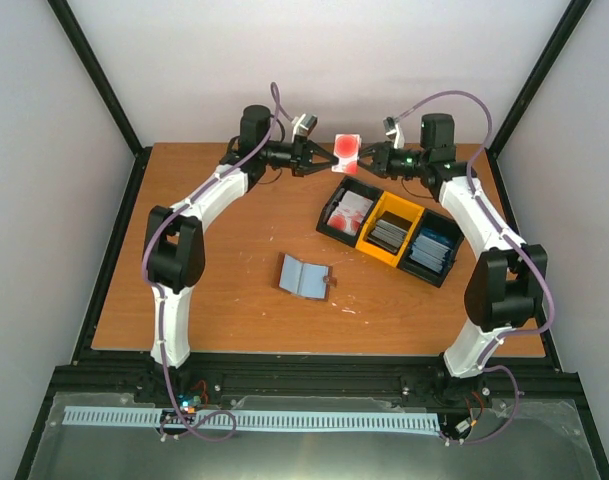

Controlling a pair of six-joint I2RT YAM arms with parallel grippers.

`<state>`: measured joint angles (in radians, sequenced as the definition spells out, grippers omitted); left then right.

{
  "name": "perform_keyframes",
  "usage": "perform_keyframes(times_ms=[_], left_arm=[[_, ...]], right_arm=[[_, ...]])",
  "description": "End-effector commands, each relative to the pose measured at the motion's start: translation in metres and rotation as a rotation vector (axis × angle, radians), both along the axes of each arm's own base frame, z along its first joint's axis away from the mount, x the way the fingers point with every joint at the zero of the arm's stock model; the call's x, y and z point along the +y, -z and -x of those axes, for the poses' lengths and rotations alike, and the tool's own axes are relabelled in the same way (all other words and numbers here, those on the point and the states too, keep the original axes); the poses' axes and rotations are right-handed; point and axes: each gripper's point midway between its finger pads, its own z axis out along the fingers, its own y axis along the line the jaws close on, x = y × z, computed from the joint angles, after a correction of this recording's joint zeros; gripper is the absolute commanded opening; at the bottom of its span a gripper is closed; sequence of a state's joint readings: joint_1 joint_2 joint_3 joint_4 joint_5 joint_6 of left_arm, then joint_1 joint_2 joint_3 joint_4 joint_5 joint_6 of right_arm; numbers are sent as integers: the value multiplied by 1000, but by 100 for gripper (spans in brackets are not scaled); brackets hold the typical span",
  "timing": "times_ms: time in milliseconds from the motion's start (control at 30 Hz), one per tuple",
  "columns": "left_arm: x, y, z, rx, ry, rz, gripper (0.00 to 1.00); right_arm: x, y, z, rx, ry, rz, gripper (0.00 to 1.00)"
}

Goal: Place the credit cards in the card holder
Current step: Pick up the credit card from the storage box.

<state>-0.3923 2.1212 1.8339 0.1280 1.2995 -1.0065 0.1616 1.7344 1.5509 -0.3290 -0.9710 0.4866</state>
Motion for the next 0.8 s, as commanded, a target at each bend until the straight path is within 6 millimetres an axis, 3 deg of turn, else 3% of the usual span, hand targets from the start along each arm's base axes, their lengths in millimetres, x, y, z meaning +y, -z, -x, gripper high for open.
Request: perform_keyframes(times_ms=[0, 233, 467, 767], left_arm=[[0, -34, 3, -71, -27, 28, 7], [0, -26, 4, 24, -15, 45, 14], [-1, -16, -3, 63, -38, 35, 9], [2, 2, -3, 101, -48, 10, 13]], right_arm=[[16, -16, 20, 21, -80, -148, 12], [16, -18, 20, 73, -60, -220, 3], [14, -8, 15, 129, -23, -221, 3], [-10, -13, -2, 114, 102, -215, 3]])
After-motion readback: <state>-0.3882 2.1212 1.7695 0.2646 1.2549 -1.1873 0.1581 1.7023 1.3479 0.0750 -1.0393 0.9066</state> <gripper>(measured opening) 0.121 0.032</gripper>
